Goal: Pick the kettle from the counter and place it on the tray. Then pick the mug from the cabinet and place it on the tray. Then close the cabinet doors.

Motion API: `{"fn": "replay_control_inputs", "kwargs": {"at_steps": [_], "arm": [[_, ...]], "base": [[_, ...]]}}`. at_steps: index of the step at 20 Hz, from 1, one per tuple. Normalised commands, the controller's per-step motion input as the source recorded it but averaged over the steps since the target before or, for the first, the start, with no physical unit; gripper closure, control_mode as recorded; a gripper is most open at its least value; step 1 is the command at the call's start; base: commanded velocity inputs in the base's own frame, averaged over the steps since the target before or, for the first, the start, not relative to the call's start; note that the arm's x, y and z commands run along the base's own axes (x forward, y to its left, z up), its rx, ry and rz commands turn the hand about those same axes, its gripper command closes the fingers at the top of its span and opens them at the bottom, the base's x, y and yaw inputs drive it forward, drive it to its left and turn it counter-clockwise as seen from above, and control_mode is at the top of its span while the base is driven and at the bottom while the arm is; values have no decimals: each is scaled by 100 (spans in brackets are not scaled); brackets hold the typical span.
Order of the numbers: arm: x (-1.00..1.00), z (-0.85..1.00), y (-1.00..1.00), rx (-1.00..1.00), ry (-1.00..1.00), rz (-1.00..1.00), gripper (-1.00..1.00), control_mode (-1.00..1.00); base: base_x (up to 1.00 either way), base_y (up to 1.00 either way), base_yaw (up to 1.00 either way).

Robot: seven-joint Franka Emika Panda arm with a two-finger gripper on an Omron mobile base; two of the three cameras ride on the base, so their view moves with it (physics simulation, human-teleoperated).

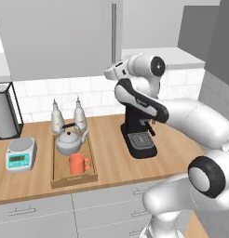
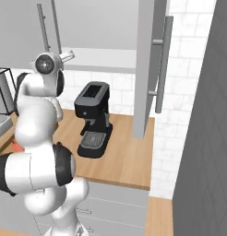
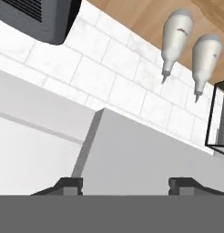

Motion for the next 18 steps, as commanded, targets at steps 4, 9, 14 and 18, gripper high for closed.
{"fn": "replay_control_inputs", "kwargs": {"at_steps": [4,9,14,18], "arm": [[67,-33,0,-3,-12,7,-100,-100],[-3,0,1,-9,-6,-13,-100,-100],[-74,26,-3,-8,14,-34,-100,-100],[-88,57,0,-7,32,-37,-100,-100]], "base": [[0,0,0],[0,0,0],[0,0,0],[0,0,0]]}}
